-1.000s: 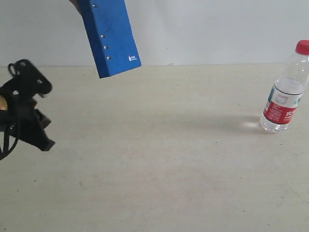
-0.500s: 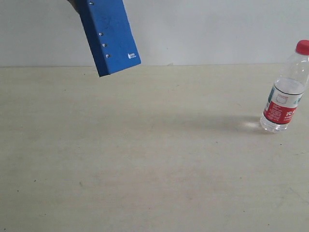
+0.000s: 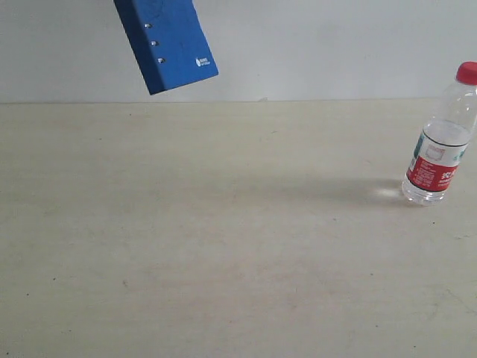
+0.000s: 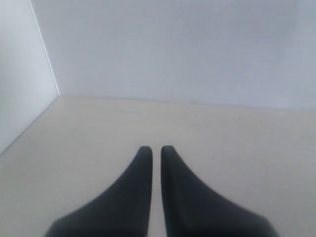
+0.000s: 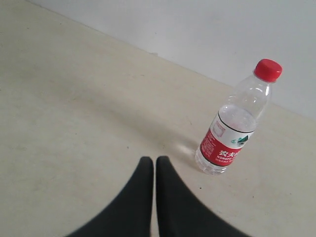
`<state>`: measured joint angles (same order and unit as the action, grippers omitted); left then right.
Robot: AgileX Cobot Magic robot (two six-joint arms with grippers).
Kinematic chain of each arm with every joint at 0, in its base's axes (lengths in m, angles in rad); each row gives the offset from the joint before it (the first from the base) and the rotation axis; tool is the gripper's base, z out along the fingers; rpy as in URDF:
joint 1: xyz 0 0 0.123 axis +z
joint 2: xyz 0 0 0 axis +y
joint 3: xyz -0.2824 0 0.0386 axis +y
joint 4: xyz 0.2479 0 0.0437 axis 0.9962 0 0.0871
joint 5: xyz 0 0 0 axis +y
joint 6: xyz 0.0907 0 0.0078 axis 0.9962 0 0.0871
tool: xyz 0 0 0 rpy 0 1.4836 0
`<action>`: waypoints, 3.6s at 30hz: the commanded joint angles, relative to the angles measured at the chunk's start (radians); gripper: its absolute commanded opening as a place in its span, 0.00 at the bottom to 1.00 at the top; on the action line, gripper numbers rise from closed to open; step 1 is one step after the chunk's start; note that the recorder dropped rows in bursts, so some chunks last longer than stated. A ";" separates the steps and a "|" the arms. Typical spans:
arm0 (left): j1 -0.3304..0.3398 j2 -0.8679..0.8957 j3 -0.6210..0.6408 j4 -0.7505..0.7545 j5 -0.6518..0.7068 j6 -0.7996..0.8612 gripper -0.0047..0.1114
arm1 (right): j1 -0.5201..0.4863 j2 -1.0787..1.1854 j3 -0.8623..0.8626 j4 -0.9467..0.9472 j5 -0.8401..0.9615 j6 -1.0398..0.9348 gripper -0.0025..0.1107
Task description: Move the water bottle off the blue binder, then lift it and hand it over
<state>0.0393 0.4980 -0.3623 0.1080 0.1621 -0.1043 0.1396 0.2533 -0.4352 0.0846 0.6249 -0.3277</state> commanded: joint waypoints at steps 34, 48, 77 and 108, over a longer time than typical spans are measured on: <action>0.003 -0.498 0.358 -0.262 -0.006 -0.258 0.09 | -0.002 -0.002 0.005 0.000 0.060 0.011 0.02; 0.003 -0.498 0.362 0.211 0.157 -0.074 0.09 | -0.002 -0.002 0.005 -0.043 0.087 0.142 0.02; 0.003 -0.498 0.362 0.048 0.138 -0.074 0.09 | -0.002 -0.002 0.005 -0.425 -0.060 0.404 0.02; 0.003 -0.498 0.362 0.048 0.130 -0.074 0.09 | -0.151 -0.241 0.435 -0.223 -0.298 0.616 0.02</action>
<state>0.0393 0.0033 0.0005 0.1564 0.3058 -0.1804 -0.0090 0.0099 0.0005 -0.1380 0.3415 0.2829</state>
